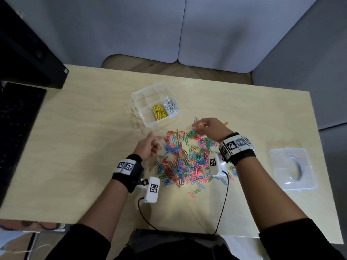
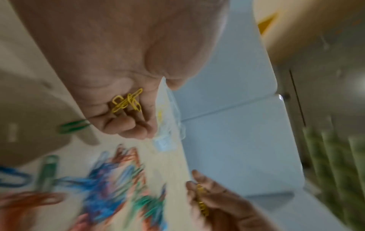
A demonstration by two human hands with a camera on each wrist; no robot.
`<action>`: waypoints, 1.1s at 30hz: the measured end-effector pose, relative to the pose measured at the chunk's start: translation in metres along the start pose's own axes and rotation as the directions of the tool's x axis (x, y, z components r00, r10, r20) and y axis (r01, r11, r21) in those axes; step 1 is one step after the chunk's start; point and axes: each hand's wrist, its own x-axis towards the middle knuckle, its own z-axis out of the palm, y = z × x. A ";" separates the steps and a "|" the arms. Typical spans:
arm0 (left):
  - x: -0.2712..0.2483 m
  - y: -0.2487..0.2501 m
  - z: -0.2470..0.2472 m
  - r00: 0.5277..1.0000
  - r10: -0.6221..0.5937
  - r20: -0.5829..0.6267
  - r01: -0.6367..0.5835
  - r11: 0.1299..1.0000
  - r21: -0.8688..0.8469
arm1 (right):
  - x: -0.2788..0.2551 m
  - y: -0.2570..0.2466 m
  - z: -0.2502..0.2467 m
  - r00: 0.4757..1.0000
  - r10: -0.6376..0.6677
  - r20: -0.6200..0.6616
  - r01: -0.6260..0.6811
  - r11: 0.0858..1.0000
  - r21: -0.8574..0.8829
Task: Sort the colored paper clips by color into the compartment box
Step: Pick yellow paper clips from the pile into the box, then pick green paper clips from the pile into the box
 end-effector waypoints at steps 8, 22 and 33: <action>-0.001 0.063 -0.018 0.997 0.000 0.071 0.037 0.855 -0.518 | 0.047 -0.069 0.019 0.996 -0.084 0.009 0.084 0.994 0.072; 0.043 0.113 0.001 0.997 -0.066 -0.035 0.044 0.899 -0.436 | 0.083 -0.088 0.045 0.965 -0.262 -0.003 0.253 0.936 -0.245; 0.039 0.128 0.046 0.999 0.006 -0.039 -0.006 1.000 0.021 | 0.034 0.028 -0.030 0.977 -0.007 -0.213 -0.007 0.998 -0.066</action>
